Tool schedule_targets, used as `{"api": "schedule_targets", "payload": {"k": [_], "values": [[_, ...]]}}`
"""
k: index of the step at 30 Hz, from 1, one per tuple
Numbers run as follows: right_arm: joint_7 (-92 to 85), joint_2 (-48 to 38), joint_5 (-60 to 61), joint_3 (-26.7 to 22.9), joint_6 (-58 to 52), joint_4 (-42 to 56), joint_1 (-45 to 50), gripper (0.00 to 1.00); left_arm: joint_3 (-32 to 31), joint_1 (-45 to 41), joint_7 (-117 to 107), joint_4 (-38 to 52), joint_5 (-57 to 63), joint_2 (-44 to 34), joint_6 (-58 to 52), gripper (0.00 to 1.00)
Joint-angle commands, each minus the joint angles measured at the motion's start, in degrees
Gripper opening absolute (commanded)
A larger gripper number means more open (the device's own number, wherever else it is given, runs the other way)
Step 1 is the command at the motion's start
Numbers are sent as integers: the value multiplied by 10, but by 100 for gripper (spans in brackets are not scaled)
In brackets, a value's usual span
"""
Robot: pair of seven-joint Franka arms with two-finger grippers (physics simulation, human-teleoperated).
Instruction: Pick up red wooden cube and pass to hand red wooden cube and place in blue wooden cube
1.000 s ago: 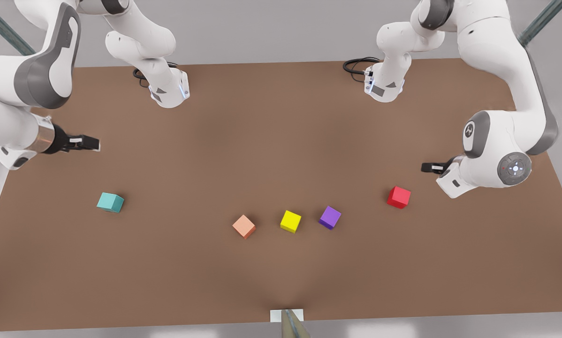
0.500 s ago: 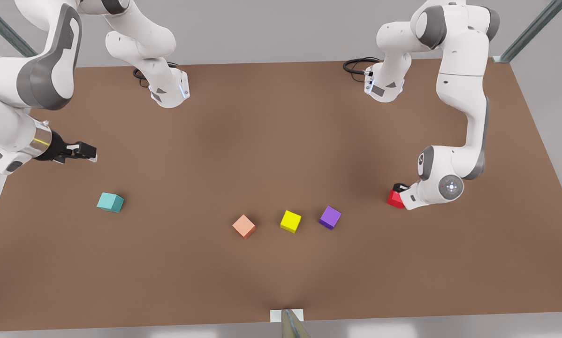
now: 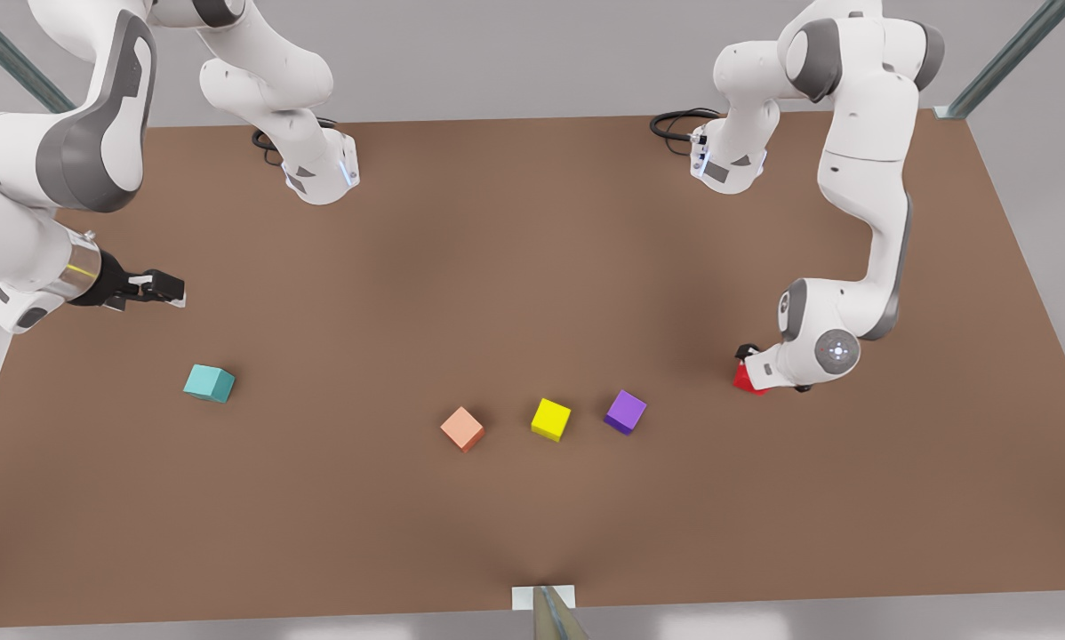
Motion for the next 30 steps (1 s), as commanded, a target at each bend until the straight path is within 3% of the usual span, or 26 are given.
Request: {"api": "schedule_targets", "payload": {"k": [1, 12, 14, 22, 24, 26, 27, 29, 30], "values": [[-8, -1, 0, 0, -1, 0, 1, 100, 0, -1, -21, -1, 0, 2, 12, 100], [-8, -1, -1, 0, -3, -4, 2, 100, 0, -1, -22, 1, 0, 37, 17, 100], [-8, -1, 0, 1, -3, -4, 2, 100, 0, -1, -22, 1, 0, 37, 18, 68], [-71, 26, 10, 7, -4, -3, 22, 100, -26, 12, -63, 29, -37, 33, -30, 65], [-333, 95, 186, 3, -5, 5, 3, 100, -40, 13, -63, 111, -56, 33, -165, 65], [-524, 199, 355, 9, -11, 26, 7, 100, -46, 6, -92, 252, -215, 44, -348, 65], [-582, 249, 403, 33, -12, 67, 11, 100, -71, 8, -93, 308, -303, 74, -387, 65], [-680, 324, 523, 48, -11, 122, 11, 100, -140, 6, -156, 374, -473, 141, -359, 65], [-770, 354, 561, 54, 9, 129, 13, 100, -189, 6, -214, 456, -473, 198, -350, 65]]}}
